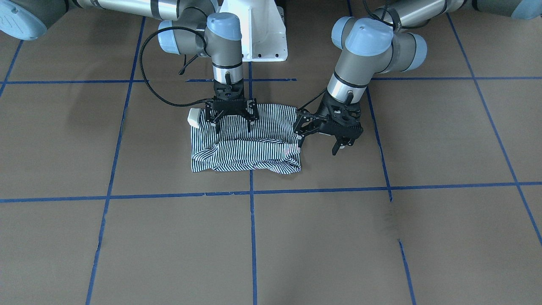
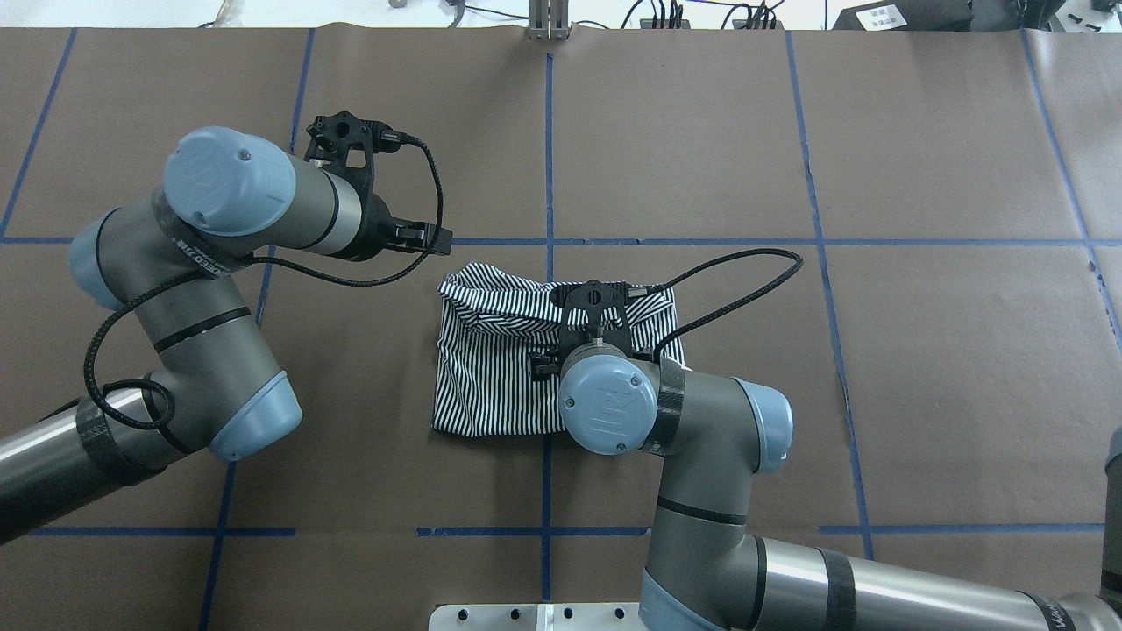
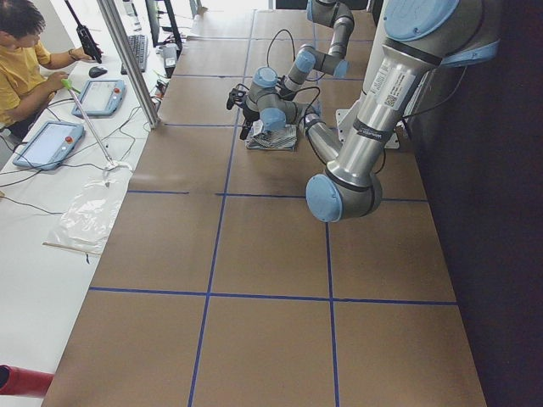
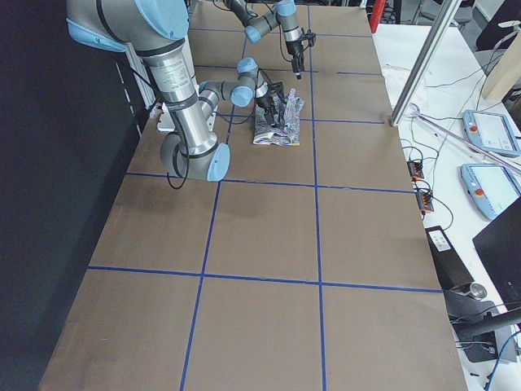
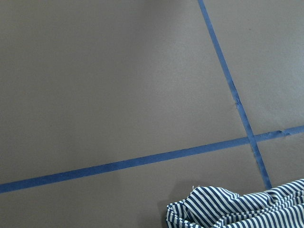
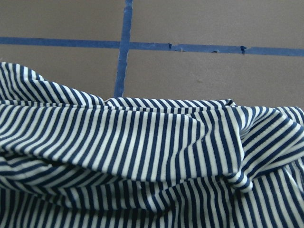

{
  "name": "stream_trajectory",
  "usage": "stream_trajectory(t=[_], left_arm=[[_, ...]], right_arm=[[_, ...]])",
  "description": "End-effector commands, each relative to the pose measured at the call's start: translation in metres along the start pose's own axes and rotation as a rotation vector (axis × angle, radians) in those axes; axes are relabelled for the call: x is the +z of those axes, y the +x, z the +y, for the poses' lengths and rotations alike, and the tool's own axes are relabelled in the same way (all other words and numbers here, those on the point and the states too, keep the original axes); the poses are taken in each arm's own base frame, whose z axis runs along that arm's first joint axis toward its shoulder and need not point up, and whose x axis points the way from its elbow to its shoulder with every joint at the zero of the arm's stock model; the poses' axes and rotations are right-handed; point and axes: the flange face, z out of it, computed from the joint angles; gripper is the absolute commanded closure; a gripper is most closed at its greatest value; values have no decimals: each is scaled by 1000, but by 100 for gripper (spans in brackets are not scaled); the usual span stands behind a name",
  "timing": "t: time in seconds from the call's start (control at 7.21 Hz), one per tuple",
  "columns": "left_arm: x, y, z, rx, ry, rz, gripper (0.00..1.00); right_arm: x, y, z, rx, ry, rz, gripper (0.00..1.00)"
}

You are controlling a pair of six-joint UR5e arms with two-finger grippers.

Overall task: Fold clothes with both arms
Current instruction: 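Release the shirt and raise the right gripper away while the left gripper lifts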

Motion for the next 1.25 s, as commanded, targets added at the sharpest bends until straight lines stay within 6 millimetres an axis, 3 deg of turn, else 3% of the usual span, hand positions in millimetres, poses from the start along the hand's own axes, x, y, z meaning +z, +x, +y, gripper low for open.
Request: stream_trajectory(t=[0.0, 0.28, 0.42, 0.69, 0.83, 0.97, 1.11], left_arm=[[0, 0, 0, -2, 0, -1, 0], [1, -2, 1, -3, 0, 0, 0], [1, -2, 2, -2, -1, 1, 0], [2, -4, 3, -6, -3, -3, 0], [7, -6, 4, -8, -9, -12, 0], [14, -8, 7, -9, -18, -22, 0], [23, -10, 9, -11, -30, -37, 0]], right_arm=[[11, 4, -17, -23, 13, 31, 0], [40, -4, -60, -2, 32, 91, 0], [49, 2, -84, 13, 46, 118, 0], [71, 39, -181, 123, -12, 174, 0], [63, 54, -234, 165, -62, 158, 0], [47, 74, -272, 182, -112, 121, 0], [43, 92, -289, 153, -136, 105, 0]])
